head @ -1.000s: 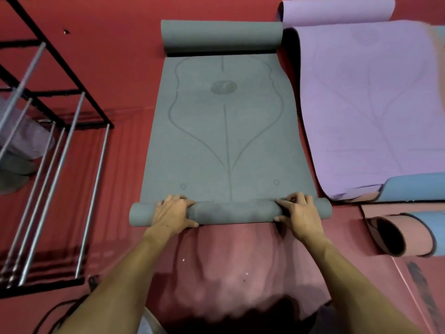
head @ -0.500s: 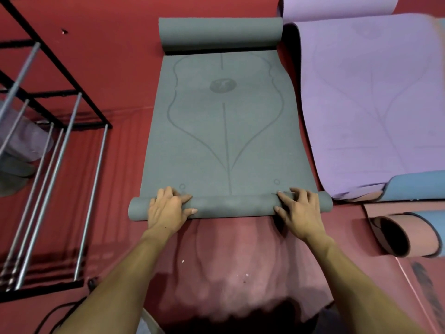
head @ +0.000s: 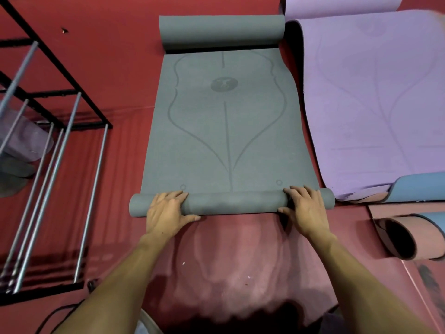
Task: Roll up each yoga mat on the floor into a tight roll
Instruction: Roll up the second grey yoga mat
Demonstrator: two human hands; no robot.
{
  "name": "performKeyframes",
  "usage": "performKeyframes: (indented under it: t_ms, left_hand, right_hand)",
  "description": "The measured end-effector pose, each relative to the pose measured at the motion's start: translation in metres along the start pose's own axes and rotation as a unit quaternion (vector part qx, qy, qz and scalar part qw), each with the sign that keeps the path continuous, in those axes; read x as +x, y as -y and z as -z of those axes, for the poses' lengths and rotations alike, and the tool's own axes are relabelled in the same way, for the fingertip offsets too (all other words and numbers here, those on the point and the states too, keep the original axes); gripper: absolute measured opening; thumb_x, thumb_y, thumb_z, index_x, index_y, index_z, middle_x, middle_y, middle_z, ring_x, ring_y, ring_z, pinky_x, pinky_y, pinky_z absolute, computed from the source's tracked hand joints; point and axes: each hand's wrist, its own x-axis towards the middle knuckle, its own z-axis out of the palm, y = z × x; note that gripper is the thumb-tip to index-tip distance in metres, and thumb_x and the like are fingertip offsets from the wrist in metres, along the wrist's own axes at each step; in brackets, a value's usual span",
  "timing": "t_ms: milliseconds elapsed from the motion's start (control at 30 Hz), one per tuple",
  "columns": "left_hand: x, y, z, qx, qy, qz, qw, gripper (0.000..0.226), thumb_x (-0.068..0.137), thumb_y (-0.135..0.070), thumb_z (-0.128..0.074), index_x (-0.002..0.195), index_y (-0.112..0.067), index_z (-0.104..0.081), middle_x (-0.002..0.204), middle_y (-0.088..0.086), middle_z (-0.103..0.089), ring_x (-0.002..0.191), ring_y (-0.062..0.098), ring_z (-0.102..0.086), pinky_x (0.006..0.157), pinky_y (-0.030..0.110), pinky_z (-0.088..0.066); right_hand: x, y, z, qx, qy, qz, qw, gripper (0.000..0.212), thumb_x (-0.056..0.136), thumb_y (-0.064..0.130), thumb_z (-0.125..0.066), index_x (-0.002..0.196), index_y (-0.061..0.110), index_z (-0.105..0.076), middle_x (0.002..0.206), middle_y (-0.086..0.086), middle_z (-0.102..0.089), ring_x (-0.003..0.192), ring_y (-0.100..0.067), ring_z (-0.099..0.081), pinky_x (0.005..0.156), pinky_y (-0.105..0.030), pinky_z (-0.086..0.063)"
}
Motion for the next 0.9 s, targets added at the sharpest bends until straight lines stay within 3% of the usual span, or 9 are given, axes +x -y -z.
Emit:
performKeyframes:
  t_ms: [100, 167, 333, 500, 600, 700, 767, 833, 900]
  left_hand:
    - [0.003, 0.005, -0.013, 0.034, 0.0, -0.013, 0.999, 0.078, 0.076, -0.044, -0.088, 0.146, -0.027, -0.057, 0.143, -0.007, -0.061, 0.134, 0.022, -0.051, 0.122, 0.046, -0.028]
    - [0.004, 0.004, -0.016, 0.034, -0.013, -0.011, 0.999, 0.073, 0.075, -0.035, -0.09, 0.142, -0.026, -0.061, 0.136, -0.007, -0.065, 0.13, 0.023, -0.055, 0.12, 0.046, -0.03]
    - [0.018, 0.004, -0.008, 0.056, 0.007, -0.011, 0.998, 0.059, 0.08, -0.039, -0.085, 0.134, -0.029, -0.064, 0.121, -0.006, -0.07, 0.119, 0.023, -0.062, 0.11, 0.042, -0.035]
    - [0.028, 0.003, 0.017, 0.059, 0.127, 0.011, 0.99, 0.046, 0.077, -0.047, -0.084, 0.118, -0.033, -0.067, 0.112, -0.006, -0.073, 0.112, 0.025, -0.068, 0.088, 0.034, -0.047]
    - [0.025, 0.006, 0.023, 0.07, 0.195, 0.011, 0.978, 0.054, 0.074, -0.049, -0.087, 0.123, -0.038, -0.069, 0.116, -0.007, -0.074, 0.117, 0.023, -0.067, 0.091, 0.033, -0.049]
    - [0.018, 0.008, 0.022, 0.057, 0.203, 0.006, 0.977, 0.059, 0.075, -0.048, -0.087, 0.13, -0.041, -0.066, 0.12, -0.009, -0.073, 0.12, 0.021, -0.065, 0.088, 0.032, -0.046]
    - [0.017, 0.009, 0.021, 0.026, 0.196, 0.008, 0.98, 0.061, 0.075, -0.047, -0.086, 0.131, -0.045, -0.063, 0.122, -0.015, -0.07, 0.122, 0.017, -0.063, 0.084, 0.032, -0.04]
    - [0.017, 0.012, 0.021, -0.015, 0.188, 0.023, 0.982, 0.067, 0.072, -0.047, -0.089, 0.133, -0.046, -0.061, 0.125, -0.016, -0.063, 0.125, 0.016, -0.058, 0.087, 0.035, -0.043]
    - [0.018, 0.015, 0.02, -0.047, 0.164, 0.04, 0.984, 0.075, 0.064, -0.047, -0.094, 0.13, -0.044, -0.06, 0.122, -0.013, -0.054, 0.124, 0.017, -0.053, 0.094, 0.04, -0.047]
  right_hand:
    - [-0.005, -0.002, -0.003, -0.039, -0.001, 0.006, 0.999, 0.075, 0.082, 0.062, -0.076, 0.146, 0.027, -0.057, 0.143, -0.012, -0.053, 0.135, -0.041, -0.04, 0.117, -0.059, -0.03]
    - [-0.008, -0.003, -0.003, -0.062, 0.016, 0.005, 0.998, 0.086, 0.076, 0.068, -0.078, 0.15, 0.033, -0.051, 0.146, -0.007, -0.05, 0.139, -0.039, -0.038, 0.12, -0.06, -0.023]
    - [0.007, 0.002, 0.011, -0.062, 0.018, -0.014, 0.998, 0.067, 0.079, 0.057, -0.079, 0.141, 0.045, -0.056, 0.132, 0.01, -0.061, 0.128, -0.023, -0.046, 0.11, -0.062, -0.029]
    - [0.017, -0.002, 0.03, -0.055, 0.136, -0.027, 0.989, 0.066, 0.079, 0.062, -0.077, 0.14, 0.053, -0.053, 0.13, 0.015, -0.059, 0.127, -0.018, -0.042, 0.11, -0.061, -0.028]
    - [0.016, -0.001, 0.041, -0.058, 0.221, -0.027, 0.973, 0.072, 0.076, 0.063, -0.08, 0.142, 0.056, -0.05, 0.13, 0.013, -0.058, 0.129, -0.019, -0.042, 0.111, -0.062, -0.032]
    - [0.012, 0.002, 0.045, -0.055, 0.227, -0.029, 0.972, 0.08, 0.073, 0.059, -0.084, 0.145, 0.051, -0.048, 0.133, 0.008, -0.062, 0.131, -0.023, -0.048, 0.111, -0.059, -0.035]
    - [0.013, 0.003, 0.045, -0.028, 0.21, -0.052, 0.976, 0.087, 0.07, 0.054, -0.089, 0.144, 0.036, -0.046, 0.127, 0.0, -0.067, 0.122, -0.026, -0.058, 0.105, -0.048, -0.043]
    - [0.015, 0.001, 0.043, 0.001, 0.204, -0.063, 0.977, 0.076, 0.069, 0.048, -0.092, 0.13, 0.026, -0.052, 0.116, -0.003, -0.069, 0.107, -0.026, -0.063, 0.089, -0.038, -0.046]
    - [0.017, -0.001, 0.042, 0.031, 0.189, -0.063, 0.98, 0.065, 0.066, 0.044, -0.094, 0.121, 0.027, -0.063, 0.111, 0.001, -0.067, 0.105, -0.023, -0.059, 0.086, -0.035, -0.045]
